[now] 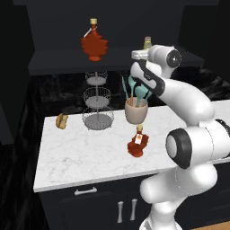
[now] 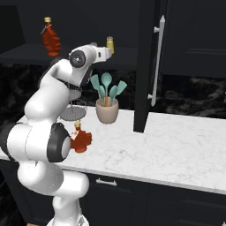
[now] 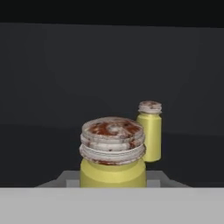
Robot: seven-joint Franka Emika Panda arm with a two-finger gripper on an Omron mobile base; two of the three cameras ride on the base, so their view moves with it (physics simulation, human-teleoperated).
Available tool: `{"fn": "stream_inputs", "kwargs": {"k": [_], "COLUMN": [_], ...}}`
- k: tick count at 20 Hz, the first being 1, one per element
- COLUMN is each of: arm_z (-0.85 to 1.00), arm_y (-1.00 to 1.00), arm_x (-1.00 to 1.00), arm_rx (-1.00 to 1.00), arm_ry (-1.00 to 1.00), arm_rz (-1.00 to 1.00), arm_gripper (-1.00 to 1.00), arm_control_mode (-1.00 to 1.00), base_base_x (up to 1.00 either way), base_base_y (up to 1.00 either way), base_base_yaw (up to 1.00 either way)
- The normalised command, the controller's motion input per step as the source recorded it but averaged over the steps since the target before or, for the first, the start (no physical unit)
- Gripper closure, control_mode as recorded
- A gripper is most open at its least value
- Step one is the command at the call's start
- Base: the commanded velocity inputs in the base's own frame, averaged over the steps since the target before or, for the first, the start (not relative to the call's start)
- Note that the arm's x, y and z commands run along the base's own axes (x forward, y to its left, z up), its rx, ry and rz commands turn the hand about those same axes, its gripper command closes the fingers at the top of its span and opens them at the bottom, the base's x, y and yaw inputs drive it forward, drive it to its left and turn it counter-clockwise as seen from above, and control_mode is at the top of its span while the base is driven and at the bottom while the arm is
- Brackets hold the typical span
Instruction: Put the shaker and condiment bottle from the counter next to their counterparts in the cabinet.
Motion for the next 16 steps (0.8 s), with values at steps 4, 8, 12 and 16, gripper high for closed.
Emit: {"fn": "stream_inputs", "kwargs": {"k": [4, 8, 12, 16], "arm_z": [-0.12, -0.17, -0.21, -0.28], "arm_y": [-0.03, -0.09, -0.10, -0.11], "arm_x": [0.46, 0.43, 0.39, 0.32], "arm_rx": [0.00, 0.00, 0.00, 0.00], "arm_ry": [-0.05, -0.04, -0.02, 0.00], "arm_rz": [-0.01, -0.01, -0.01, -0.01], "arm_gripper": [1.00, 1.00, 1.00, 1.00], "arm_control_mode": [-1.00, -1.00, -1.00, -1.00], "base_base_x": [0.00, 0.00, 0.00, 0.00], "base_base_y": [0.00, 0.00, 0.00, 0.00], "base_base_yaw": [0.00, 0.00, 0.00, 0.00]}}
